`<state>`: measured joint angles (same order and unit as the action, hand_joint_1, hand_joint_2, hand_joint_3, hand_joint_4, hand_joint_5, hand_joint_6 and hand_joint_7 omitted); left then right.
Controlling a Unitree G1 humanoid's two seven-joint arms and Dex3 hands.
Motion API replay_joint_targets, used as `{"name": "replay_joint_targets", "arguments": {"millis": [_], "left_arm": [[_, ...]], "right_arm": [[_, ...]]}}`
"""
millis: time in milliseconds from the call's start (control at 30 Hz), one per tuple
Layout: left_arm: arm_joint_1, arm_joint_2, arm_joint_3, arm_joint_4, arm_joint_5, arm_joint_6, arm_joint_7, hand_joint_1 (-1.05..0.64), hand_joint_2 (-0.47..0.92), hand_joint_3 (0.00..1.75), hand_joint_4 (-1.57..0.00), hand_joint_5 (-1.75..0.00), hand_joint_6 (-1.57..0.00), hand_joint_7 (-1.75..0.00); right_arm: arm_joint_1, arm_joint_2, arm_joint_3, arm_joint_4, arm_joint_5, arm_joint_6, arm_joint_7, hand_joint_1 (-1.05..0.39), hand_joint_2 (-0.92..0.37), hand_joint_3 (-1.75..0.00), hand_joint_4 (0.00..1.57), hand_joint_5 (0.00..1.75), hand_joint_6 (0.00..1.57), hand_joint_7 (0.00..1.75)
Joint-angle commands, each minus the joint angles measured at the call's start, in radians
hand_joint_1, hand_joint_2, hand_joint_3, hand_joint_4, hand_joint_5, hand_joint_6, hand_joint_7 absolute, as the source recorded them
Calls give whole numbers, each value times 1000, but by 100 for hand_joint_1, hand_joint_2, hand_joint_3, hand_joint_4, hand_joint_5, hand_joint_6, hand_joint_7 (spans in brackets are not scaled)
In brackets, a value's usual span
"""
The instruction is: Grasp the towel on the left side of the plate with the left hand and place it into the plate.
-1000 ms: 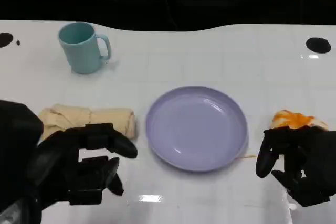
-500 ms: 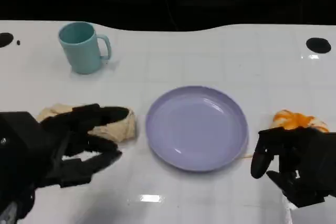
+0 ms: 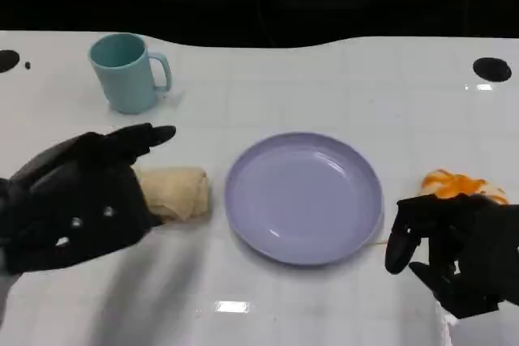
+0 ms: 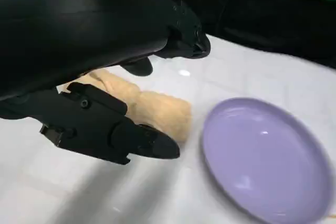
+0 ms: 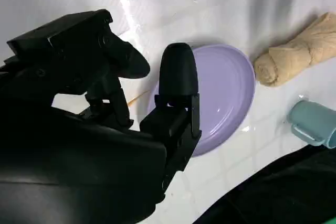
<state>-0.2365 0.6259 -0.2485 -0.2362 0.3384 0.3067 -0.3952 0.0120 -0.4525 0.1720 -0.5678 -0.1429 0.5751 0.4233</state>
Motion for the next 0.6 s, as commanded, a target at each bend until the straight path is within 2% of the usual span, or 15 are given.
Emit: {"name": "replay_joint_targets", "arguments": {"millis": [33, 200, 367, 433, 600], "left_arm": [[-78, 17, -69, 117, 124, -56, -11, -43, 91, 3, -8, -54, -24, -2], [-179, 5, -160, 272, 243, -107, -56, -48, 92, 6, -11, -45, -24, -1], [-255, -37, -229, 425, 339, -154, -46, -52, 92, 4, -19, -38, -28, -2], [-281, -61, -248, 488, 366, -167, -30, -52, 92, 3, -21, -36, -30, -2], [-353, -130, -293, 703, 432, -214, 49, -49, 91, 0, -33, -19, -34, -1]], "right_arm": [[7, 0, -7, -9, 2, -4, -5, 1, -61, -101, 70, 173, 68, 143], [9, 0, -4, -20, -2, 5, -4, 1, -61, -103, 70, 173, 68, 143], [11, 2, -5, -28, 0, 13, -4, 1, -60, -103, 70, 173, 68, 143], [11, -1, -3, -33, -2, 18, -2, 0, -60, -103, 70, 173, 67, 143], [14, -5, -3, -36, -5, 10, -1, 1, -60, -104, 70, 173, 67, 143]]}}
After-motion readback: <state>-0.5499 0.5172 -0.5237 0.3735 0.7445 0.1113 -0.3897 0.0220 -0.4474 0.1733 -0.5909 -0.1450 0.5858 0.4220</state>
